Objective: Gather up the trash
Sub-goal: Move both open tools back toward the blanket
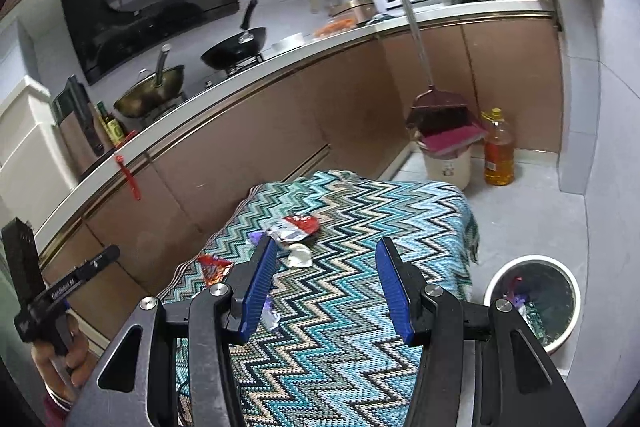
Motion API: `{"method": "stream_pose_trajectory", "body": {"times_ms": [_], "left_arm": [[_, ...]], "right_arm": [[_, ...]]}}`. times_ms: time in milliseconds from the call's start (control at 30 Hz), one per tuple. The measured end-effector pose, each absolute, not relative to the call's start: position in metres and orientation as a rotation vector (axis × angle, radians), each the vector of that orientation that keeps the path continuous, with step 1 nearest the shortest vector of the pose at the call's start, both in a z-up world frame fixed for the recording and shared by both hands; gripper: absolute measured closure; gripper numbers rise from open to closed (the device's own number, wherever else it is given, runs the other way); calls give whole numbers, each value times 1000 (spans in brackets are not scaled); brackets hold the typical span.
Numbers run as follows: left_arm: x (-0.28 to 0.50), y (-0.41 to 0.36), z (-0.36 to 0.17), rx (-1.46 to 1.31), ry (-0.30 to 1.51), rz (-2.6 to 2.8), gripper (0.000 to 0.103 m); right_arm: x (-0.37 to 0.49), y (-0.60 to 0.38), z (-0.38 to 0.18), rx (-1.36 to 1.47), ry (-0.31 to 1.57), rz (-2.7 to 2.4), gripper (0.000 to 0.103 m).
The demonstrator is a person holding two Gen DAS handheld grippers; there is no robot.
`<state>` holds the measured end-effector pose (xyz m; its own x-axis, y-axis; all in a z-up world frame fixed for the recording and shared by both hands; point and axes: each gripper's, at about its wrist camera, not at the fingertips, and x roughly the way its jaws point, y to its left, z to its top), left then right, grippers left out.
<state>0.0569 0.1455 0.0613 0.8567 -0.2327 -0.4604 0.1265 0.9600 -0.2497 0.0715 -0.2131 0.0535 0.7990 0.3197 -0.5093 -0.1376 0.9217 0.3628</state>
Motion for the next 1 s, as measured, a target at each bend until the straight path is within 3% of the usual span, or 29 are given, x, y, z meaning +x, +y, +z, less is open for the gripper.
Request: {"method": "stream_pose_trajectory", "body": {"times_ms": [1000], "left_arm": [[94, 164, -4, -204, 661, -80, 99]], "right_arm": [[123, -169, -9, 218, 713, 373, 52]]}}
